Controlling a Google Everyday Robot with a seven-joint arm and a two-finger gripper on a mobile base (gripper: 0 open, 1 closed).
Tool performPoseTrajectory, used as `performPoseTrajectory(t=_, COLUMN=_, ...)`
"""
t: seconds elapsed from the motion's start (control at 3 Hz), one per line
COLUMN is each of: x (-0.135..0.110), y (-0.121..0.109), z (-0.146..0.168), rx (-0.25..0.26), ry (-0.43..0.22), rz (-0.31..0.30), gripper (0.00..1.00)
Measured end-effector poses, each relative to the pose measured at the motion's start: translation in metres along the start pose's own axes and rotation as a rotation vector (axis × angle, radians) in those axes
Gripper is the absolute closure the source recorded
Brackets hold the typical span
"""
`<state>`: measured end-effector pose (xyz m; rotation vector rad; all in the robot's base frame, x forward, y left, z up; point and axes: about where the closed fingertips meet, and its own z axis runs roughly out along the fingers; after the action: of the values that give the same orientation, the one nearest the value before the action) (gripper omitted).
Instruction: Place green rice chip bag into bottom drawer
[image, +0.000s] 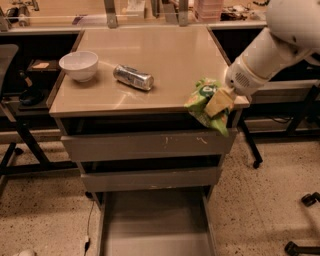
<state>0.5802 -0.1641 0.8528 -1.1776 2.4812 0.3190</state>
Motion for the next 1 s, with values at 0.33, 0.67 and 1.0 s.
performPoseTrajectory(t=0.33, x=0.015, y=0.005, z=0.015, rx=-0.022, ry=0.018, rz=0.018, gripper=1.0)
performPoseTrajectory(t=0.67, x=0.014, y=0.005, z=0.014, rx=-0.021, ry=0.016, rz=0.017, gripper=1.0)
performPoseTrajectory(t=1.0, x=0.026, y=0.012, z=0.014, rx=-0.023, ry=0.022, rz=0.041, gripper=1.0)
